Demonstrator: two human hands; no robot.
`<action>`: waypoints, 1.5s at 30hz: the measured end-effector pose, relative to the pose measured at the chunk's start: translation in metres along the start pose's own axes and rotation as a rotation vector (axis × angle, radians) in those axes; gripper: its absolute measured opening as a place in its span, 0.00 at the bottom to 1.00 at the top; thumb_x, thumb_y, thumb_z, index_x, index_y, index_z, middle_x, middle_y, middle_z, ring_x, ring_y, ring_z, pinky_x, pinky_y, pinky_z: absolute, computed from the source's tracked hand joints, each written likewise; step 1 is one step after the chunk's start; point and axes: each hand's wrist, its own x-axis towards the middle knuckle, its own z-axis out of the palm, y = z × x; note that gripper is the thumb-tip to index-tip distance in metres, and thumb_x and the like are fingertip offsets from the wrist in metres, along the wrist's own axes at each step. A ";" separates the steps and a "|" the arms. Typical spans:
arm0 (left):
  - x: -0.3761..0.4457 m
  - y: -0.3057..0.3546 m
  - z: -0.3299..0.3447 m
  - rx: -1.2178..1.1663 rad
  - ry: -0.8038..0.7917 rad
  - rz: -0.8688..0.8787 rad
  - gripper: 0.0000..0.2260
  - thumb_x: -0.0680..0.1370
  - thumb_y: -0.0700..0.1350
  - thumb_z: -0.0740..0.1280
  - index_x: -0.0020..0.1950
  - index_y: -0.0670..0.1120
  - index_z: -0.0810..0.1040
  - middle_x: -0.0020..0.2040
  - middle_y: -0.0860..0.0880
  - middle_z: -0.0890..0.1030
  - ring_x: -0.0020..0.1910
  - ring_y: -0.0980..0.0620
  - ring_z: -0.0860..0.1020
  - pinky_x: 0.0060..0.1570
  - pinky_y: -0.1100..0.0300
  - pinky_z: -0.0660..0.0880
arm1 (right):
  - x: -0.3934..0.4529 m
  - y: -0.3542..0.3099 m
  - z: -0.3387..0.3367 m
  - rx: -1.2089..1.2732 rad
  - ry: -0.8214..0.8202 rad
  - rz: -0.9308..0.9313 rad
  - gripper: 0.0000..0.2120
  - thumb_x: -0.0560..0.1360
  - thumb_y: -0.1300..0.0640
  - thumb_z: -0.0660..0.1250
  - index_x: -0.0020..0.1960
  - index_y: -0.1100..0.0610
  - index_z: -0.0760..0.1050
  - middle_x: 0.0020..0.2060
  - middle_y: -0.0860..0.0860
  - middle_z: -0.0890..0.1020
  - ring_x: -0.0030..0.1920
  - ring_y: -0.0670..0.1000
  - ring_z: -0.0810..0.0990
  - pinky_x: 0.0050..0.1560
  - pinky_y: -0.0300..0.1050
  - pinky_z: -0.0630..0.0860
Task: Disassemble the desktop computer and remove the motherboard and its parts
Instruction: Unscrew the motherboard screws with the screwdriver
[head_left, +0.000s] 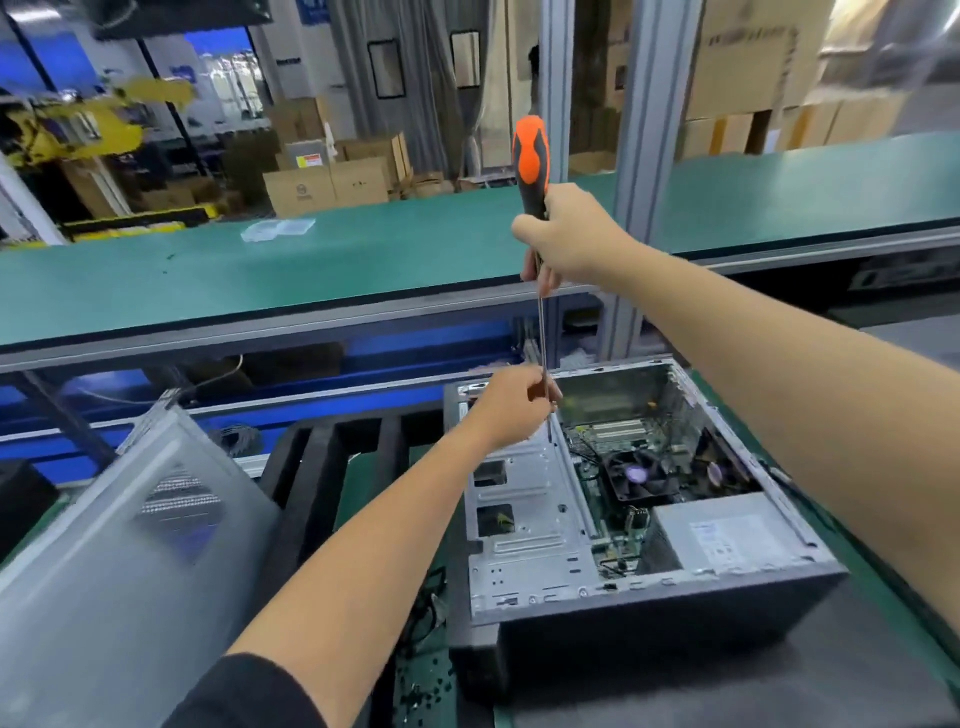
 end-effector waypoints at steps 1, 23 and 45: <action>0.010 0.007 0.012 0.026 -0.017 0.014 0.08 0.75 0.34 0.61 0.43 0.45 0.78 0.40 0.50 0.79 0.39 0.54 0.77 0.39 0.61 0.74 | -0.002 0.011 -0.015 0.006 0.019 0.006 0.03 0.76 0.61 0.57 0.45 0.61 0.66 0.30 0.59 0.82 0.23 0.56 0.79 0.22 0.38 0.72; 0.143 -0.016 0.186 0.215 -0.115 -0.212 0.09 0.79 0.40 0.63 0.56 0.44 0.80 0.54 0.45 0.81 0.44 0.53 0.75 0.45 0.63 0.70 | 0.024 0.216 -0.110 -0.047 -0.069 0.078 0.08 0.70 0.63 0.66 0.34 0.59 0.70 0.28 0.56 0.81 0.26 0.49 0.83 0.28 0.38 0.78; 0.172 -0.052 0.216 0.085 -0.129 -0.277 0.08 0.77 0.33 0.65 0.49 0.42 0.82 0.48 0.43 0.83 0.42 0.49 0.79 0.49 0.57 0.78 | 0.036 0.264 -0.093 0.019 -0.104 0.140 0.15 0.68 0.64 0.65 0.28 0.55 0.62 0.27 0.59 0.82 0.27 0.54 0.84 0.27 0.36 0.76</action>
